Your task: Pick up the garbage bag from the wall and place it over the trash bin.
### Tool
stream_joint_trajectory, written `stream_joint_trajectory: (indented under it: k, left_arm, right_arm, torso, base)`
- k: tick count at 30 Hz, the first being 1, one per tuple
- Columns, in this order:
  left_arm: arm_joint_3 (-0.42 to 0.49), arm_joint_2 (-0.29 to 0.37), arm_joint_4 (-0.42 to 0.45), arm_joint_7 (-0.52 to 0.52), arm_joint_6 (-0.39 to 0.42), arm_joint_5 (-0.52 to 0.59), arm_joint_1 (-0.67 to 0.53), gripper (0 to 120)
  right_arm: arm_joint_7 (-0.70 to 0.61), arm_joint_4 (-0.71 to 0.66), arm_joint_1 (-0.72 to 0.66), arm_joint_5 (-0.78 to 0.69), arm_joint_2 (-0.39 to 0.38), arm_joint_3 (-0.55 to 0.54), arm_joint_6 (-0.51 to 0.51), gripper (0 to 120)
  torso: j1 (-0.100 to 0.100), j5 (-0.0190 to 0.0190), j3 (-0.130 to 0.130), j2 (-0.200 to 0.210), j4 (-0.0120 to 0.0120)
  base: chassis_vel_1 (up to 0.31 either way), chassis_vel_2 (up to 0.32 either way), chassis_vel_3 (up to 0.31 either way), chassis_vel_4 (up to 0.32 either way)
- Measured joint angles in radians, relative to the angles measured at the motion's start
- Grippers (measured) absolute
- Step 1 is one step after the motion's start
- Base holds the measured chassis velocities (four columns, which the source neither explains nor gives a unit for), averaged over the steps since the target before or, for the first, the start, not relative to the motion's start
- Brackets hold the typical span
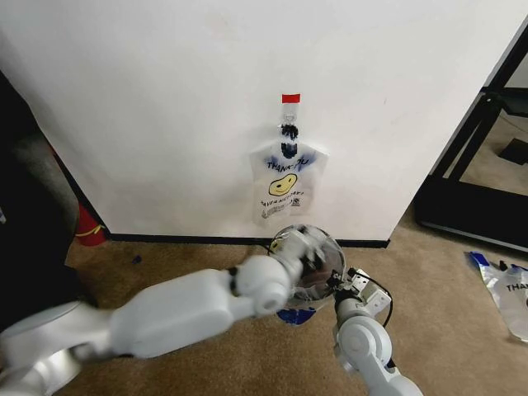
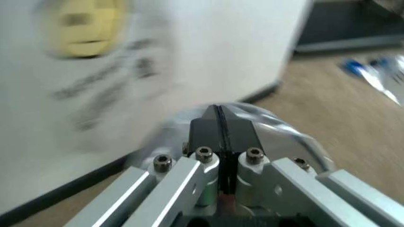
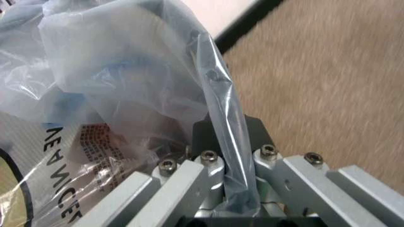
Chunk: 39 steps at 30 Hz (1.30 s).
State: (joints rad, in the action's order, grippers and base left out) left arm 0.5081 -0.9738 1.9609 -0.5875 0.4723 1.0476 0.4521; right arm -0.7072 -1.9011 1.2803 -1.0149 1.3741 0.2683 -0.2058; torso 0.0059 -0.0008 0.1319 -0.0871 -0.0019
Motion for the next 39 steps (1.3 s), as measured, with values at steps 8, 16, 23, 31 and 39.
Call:
stream_joint_trajectory:
  k: [8, 16, 23, 31, 39]
  left_arm:
    - [-0.397, 0.087, 0.083, 0.044, -0.023, -0.041, 0.329, 0]
    - [-0.597, 0.045, 0.110, 0.073, -0.066, -0.102, 0.587, 0]
    - [-0.645, 0.025, 0.127, 0.090, -0.096, -0.156, 0.729, 0]
    - [-0.632, 0.009, 0.139, 0.084, -0.082, -0.165, 0.746, 0]
    - [-0.631, -0.007, 0.157, 0.070, -0.071, -0.165, 0.760, 16]
  right_arm:
    - [-0.027, 0.070, -0.064, -0.058, 0.012, -0.026, -0.078, 0]
    - [-0.008, 0.175, -0.181, -0.069, -0.054, -0.093, -0.125, 0]
    - [0.008, 0.215, -0.228, -0.081, -0.073, -0.141, -0.153, 0]
    - [0.020, 0.225, -0.232, -0.074, -0.091, -0.151, -0.167, 0]
    - [0.038, 0.213, -0.224, -0.056, -0.112, -0.153, -0.166, 17]
  torso:
    - [0.000, 0.0005, 0.000, 0.000, 0.0000]
    - [0.000, 0.0005, 0.000, 0.000, -0.0004]
    - [0.000, 0.0002, 0.000, 0.000, -0.0003]
    - [0.000, 0.0005, 0.000, 0.000, -0.0007]
    - [0.000, 0.0016, 0.000, 0.000, -0.0005]
  base:
    - [0.000, 0.000, 0.000, 0.000]
    - [0.000, 0.000, 0.000, 0.000]
    - [0.000, 0.000, 0.000, 0.000]
    - [0.000, 0.000, 0.000, 0.000]
    - [0.000, 0.000, 0.000, 0.000]
